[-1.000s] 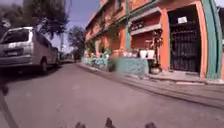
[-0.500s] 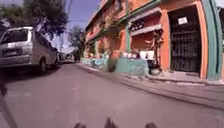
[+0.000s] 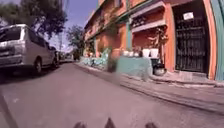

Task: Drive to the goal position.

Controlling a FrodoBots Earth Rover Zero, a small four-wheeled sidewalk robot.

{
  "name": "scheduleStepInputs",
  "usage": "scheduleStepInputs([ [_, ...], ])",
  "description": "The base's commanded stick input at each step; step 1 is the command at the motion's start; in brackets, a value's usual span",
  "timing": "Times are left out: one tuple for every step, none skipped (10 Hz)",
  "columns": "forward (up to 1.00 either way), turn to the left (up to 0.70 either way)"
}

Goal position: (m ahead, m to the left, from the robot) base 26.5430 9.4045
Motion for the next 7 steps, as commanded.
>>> scheduleStepInputs([
  [1.0,0.0],
  [1.0,0.0],
  [1.0,0.01],
  [1.0,0.05],
  [1.0,0.4],
  [1.0,0.4],
  [1.0,0.4],
])
